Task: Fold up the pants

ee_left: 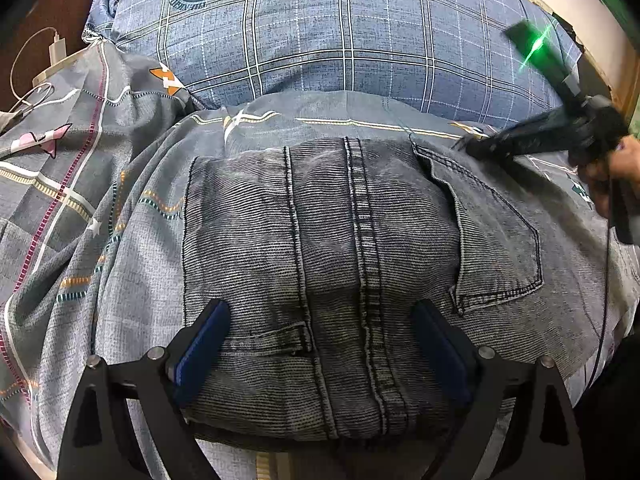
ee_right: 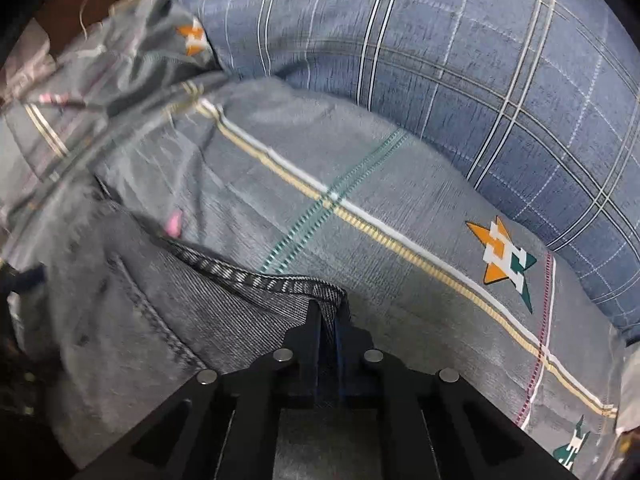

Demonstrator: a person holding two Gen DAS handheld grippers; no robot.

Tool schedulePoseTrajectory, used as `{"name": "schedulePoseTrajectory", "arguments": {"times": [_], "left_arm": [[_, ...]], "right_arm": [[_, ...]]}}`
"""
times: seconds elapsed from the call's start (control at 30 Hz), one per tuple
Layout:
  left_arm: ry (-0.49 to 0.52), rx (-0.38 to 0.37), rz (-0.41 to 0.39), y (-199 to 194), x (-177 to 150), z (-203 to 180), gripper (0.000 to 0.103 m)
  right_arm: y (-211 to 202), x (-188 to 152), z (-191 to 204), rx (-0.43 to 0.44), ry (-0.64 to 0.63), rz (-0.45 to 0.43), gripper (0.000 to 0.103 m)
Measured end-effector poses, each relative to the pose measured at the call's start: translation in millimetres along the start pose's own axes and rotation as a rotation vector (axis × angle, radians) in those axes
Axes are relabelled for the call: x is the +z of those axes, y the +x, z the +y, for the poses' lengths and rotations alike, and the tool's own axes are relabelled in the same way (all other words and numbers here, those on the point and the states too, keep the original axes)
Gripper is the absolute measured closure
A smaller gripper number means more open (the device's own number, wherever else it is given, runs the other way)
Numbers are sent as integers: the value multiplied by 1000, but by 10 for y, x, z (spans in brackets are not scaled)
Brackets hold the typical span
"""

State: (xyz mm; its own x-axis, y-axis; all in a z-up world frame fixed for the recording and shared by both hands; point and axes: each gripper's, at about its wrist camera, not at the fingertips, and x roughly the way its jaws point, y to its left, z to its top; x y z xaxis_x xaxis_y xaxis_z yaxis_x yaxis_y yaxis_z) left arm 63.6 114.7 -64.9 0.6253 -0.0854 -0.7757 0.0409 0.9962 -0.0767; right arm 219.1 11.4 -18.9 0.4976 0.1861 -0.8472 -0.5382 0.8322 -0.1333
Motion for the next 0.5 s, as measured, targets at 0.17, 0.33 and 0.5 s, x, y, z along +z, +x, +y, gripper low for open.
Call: {"name": "schedulePoseTrajectory", "arguments": {"times": [0.17,0.33,0.5], "left_arm": [[2,0,-1,-3,-20,10,9],[-1,11,-1,-5,-26,9,8],[-2,21,-4,-6,-34,-2,7]], "right_arm": [[6,-52,-97,-34,65,-61,87],[-395,-211,-278,-60,201,-151,85],[-125,-455,-247,64,232,-52,81]]}}
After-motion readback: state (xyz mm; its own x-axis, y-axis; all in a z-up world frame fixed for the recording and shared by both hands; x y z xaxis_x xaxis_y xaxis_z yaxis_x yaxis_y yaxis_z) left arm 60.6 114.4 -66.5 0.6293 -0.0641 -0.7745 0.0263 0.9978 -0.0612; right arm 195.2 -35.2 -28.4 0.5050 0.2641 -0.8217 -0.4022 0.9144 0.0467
